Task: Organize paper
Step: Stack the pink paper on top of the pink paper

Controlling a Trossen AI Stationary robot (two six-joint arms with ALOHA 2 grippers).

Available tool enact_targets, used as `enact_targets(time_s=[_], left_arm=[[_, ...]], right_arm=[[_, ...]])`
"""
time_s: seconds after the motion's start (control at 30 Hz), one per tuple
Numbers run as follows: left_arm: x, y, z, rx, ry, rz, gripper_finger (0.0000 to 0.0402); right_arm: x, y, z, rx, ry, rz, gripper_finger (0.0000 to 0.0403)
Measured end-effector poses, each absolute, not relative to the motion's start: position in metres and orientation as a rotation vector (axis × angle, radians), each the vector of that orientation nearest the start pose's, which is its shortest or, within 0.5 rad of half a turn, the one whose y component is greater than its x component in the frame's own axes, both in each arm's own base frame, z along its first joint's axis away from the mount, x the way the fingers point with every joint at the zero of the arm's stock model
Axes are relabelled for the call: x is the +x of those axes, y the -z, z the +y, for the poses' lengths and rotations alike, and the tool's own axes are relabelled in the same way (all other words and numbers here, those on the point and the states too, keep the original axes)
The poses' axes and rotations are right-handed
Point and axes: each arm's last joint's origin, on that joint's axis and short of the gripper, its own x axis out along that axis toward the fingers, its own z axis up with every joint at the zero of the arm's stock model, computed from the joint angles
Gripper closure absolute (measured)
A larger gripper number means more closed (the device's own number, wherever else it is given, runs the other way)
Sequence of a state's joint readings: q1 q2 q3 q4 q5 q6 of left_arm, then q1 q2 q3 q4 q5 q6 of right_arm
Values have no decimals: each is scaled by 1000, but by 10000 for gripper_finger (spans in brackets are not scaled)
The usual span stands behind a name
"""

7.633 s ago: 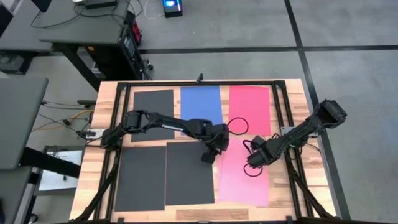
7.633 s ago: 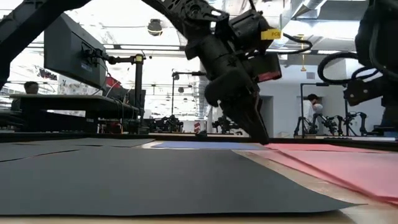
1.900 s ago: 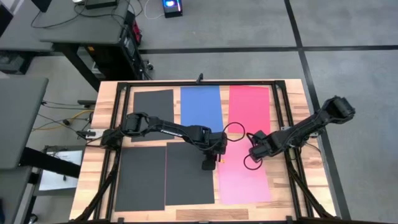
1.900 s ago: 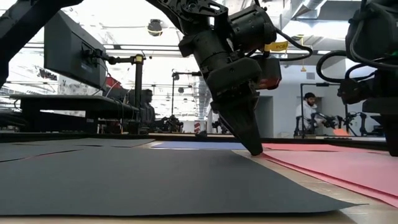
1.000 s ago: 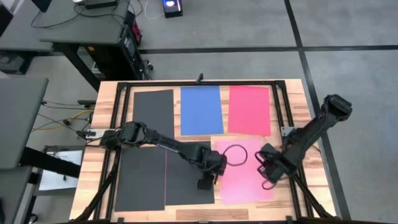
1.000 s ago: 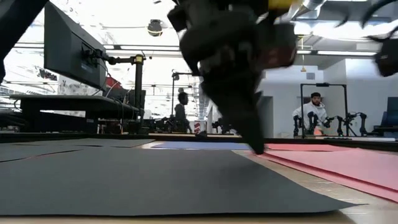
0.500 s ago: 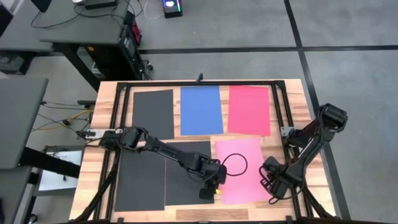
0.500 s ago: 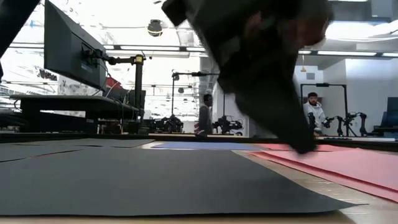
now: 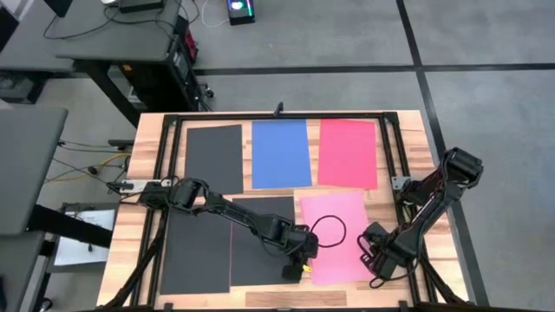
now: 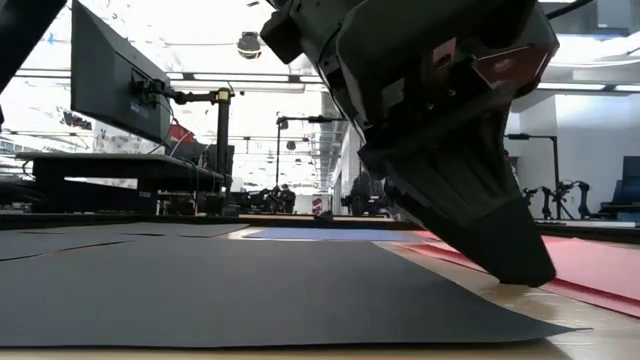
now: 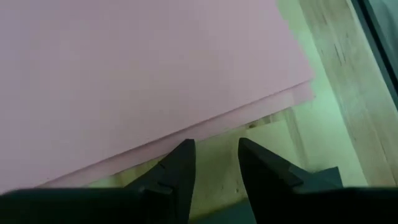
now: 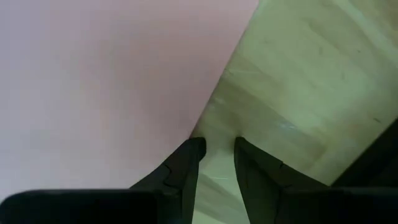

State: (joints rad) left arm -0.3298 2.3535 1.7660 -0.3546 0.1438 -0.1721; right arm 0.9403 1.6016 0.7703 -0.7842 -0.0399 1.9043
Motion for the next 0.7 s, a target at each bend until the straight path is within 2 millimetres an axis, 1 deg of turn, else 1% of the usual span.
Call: enact_targets(time_s=[0.2,0.4,0.5,0.6,0.7], left_arm=[[472,-126,-166,-76,352,980,293],[472,-126,-166,-76,353,981,293],[471,-128,-166,-76,353,988,293],[470,-129,-166,-75,352,997,292],[471,-133,-166,-73,349,1017,292]], right_arm=[[145,-133,190,724,755,1490,312],[145,-134,191,721,745,1484,312],[144,-138,192,707,761,1481,312],[144,-147,194,680,772,1465,312],[145,-155,196,661,786,1469,312]])
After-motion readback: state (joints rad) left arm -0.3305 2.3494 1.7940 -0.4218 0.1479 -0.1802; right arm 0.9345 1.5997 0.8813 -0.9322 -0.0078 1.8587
